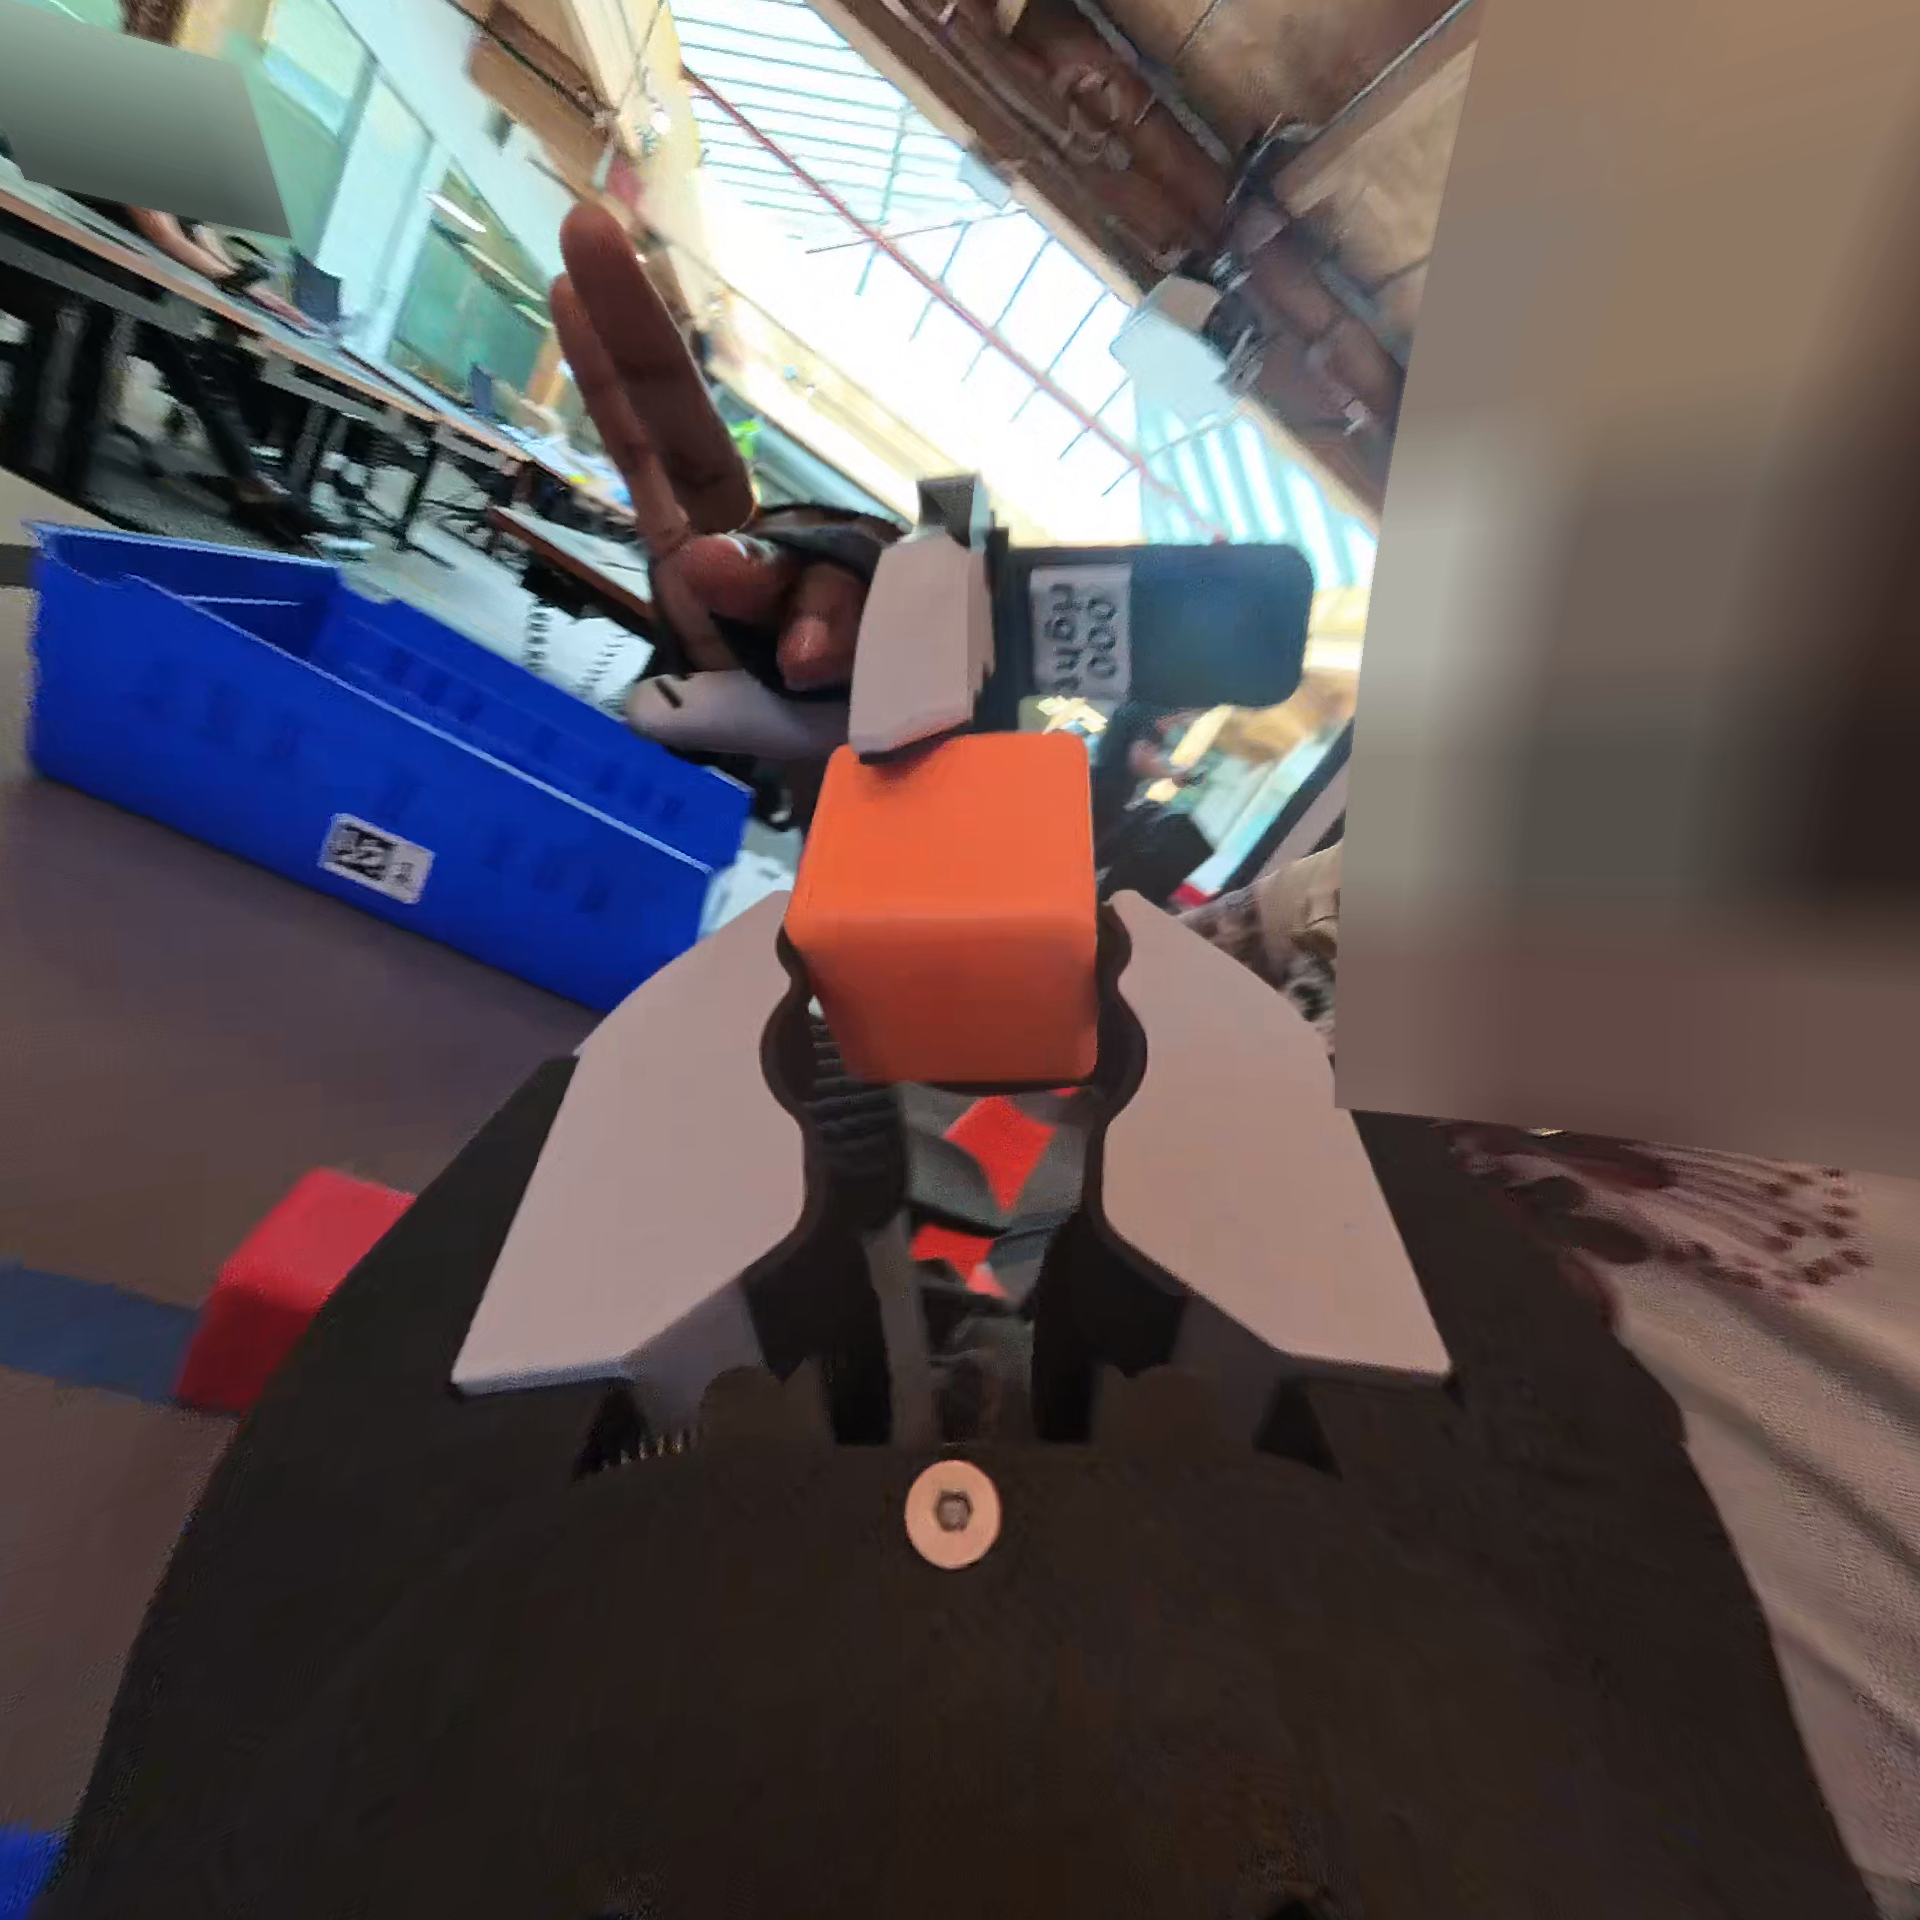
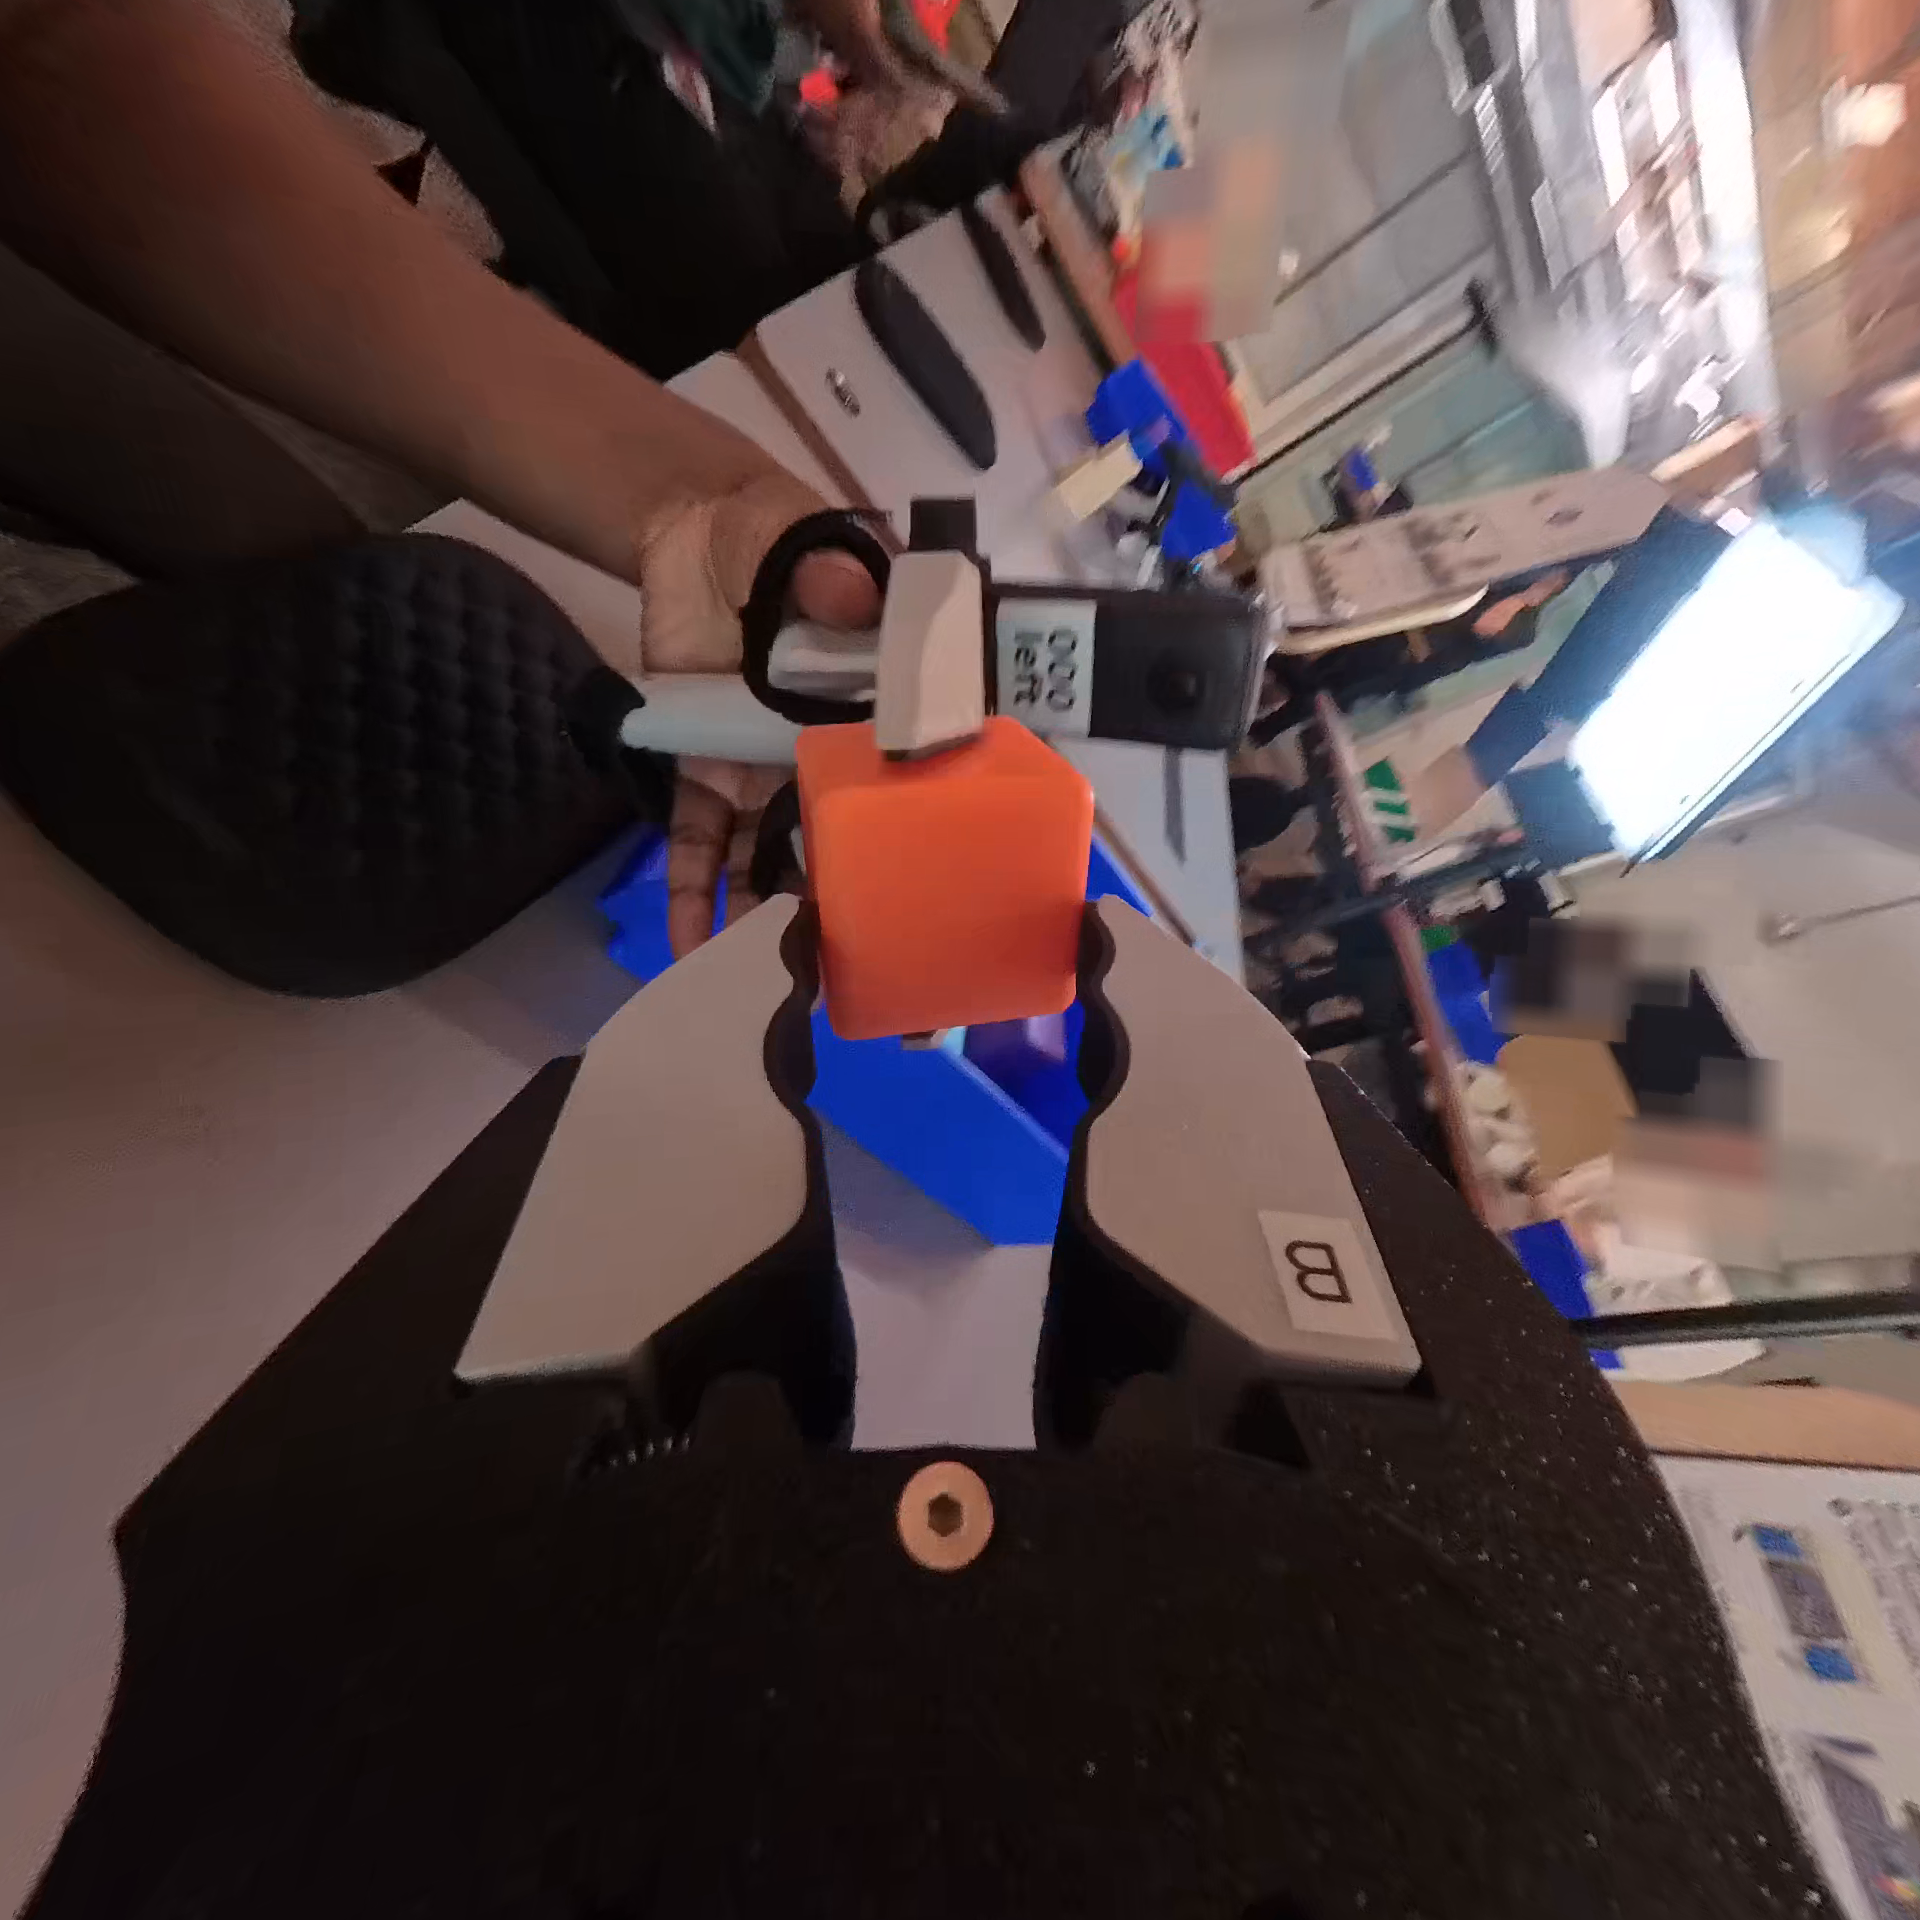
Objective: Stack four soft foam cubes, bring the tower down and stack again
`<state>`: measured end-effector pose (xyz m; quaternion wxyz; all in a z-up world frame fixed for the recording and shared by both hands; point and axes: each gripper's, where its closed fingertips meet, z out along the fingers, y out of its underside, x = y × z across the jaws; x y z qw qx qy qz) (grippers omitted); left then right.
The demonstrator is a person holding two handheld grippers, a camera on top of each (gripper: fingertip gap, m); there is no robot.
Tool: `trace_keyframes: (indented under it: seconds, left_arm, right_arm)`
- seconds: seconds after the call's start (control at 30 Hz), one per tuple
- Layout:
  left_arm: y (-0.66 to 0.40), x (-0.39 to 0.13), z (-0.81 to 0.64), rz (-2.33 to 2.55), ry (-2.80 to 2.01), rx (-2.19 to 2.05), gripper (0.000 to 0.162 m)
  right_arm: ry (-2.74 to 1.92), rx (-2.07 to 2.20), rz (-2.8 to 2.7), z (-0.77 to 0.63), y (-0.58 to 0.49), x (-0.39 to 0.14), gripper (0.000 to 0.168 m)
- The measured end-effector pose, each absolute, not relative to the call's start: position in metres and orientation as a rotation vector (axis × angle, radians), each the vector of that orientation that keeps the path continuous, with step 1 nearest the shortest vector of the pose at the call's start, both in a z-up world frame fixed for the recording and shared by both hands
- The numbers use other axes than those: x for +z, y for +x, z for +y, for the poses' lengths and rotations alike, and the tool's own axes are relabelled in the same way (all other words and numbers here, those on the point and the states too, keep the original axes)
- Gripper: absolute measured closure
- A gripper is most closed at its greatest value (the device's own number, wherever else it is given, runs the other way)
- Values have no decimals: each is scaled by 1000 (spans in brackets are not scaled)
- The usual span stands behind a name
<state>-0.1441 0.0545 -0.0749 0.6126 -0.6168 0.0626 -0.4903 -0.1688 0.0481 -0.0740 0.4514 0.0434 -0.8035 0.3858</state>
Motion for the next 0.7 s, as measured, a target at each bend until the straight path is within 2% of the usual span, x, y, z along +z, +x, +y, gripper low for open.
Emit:
trace_keyframes:
  seconds: [0.03, 0.13, 0.17, 0.37, 0.47, 0.6, 0.7]
  left_arm:
    - [-144, -83, 59, 170, -1473, -1011, 104]
    - [-140, -113, 74, 266, -1631, -570, 70]
    - [-137, -120, 79, 287, -1640, -457, 67]
    - [-152, -168, 114, 246, -1792, 53, 68]
    - [-160, -203, 126, 249, -1927, 47, 75]
    - [-165, -239, 133, 286, -2115, 62, 77]
    - [-169, -252, 134, 261, -2164, 67, 93]
  right_arm:
    - [59, 952, -2024, 55, -167, -74, 120]
    - [-145, 894, -2107, 90, -166, -72, 120]
    - [-215, 863, -2138, 103, -165, -73, 120]
    - [-610, 637, -2397, 147, -157, -110, 120]
    - [-704, 557, -2491, 150, -157, -131, 120]
    - [-786, 450, -2604, 150, -159, -156, 120]
    - [-867, 346, -2662, 154, -161, -176, 120]
